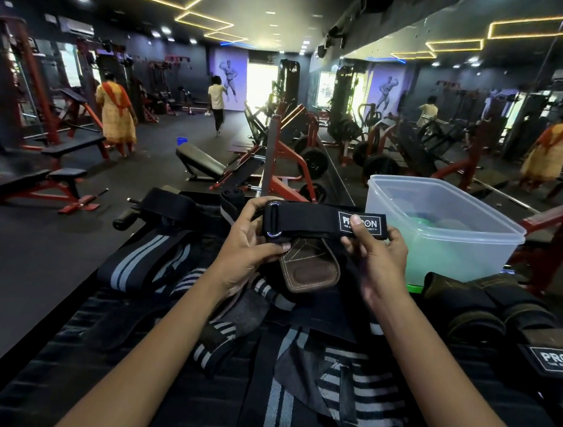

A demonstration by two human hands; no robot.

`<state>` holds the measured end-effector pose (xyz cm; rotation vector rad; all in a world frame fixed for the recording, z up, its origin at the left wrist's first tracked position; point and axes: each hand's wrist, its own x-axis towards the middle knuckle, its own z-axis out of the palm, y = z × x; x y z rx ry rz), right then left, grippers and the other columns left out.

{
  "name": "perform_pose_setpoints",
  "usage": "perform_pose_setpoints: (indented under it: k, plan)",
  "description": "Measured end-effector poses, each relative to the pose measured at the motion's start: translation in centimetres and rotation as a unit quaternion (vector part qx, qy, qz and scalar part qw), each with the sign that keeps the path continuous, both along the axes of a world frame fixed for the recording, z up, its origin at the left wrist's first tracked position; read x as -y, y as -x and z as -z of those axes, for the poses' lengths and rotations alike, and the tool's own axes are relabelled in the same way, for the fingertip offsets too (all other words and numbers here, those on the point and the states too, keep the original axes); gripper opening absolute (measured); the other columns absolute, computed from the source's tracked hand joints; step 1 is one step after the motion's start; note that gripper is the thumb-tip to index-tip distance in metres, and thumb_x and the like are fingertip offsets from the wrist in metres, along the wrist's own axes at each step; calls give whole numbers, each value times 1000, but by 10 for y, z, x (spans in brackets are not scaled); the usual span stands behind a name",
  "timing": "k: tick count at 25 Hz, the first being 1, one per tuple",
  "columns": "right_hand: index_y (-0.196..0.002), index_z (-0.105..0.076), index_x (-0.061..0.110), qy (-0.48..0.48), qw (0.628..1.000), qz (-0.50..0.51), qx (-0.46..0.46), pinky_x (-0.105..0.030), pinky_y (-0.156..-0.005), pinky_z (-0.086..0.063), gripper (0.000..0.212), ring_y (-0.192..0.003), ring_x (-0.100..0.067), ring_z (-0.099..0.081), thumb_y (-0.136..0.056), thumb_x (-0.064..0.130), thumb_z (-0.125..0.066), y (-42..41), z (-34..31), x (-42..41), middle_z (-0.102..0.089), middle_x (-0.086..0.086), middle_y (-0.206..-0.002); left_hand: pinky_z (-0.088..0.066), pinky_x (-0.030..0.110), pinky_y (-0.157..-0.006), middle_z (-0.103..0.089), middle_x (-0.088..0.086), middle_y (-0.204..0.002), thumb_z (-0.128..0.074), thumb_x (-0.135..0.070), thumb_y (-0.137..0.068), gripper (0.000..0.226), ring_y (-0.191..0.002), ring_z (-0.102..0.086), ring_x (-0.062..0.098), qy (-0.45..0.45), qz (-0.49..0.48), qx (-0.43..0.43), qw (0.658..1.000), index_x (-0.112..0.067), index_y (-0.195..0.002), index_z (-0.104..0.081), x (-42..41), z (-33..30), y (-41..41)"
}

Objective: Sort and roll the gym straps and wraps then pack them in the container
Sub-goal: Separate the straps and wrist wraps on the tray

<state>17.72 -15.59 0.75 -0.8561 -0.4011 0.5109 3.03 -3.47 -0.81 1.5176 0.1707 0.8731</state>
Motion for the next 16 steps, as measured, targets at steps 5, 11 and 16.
perform_pose_setpoints:
  k: [5, 11, 16]
  plan:
    - [-107, -55, 4, -14, 988, -88, -123, -15, -50, -53, 26, -51, -8, -62, -84, 1, -67, 6, 4, -5, -63, -11, -88, -55, 22, -74, -65, -6, -105, -57, 19, -81, 65, -94, -59, 11, 55, 21, -4, 998, -27, -127, -48, 4, 7, -4]
    - [-113, -53, 5, -25, 987, -98, -128, -17, -53, -54, 31, -59, -10, -67, -85, 2, -67, 14, 6, -6, -70, -9, -82, -48, 20, -95, -57, 5, -129, -57, 22, -81, 83, -120, -54, 14, 15, -85, -3, 996, -21, -148, -31, 8, 10, -14]
    - [-114, -54, 2, -28, 990, -116, -72, -22, -61, -57, 32, -77, -17, -72, -85, 0, -66, 28, 9, -8, -73, -10, -90, -41, 1, -72, -58, 1, -111, -63, 12, -78, 61, -97, -59, 11, -39, -304, -84, 948, -15, -130, -45, 17, 12, -14]
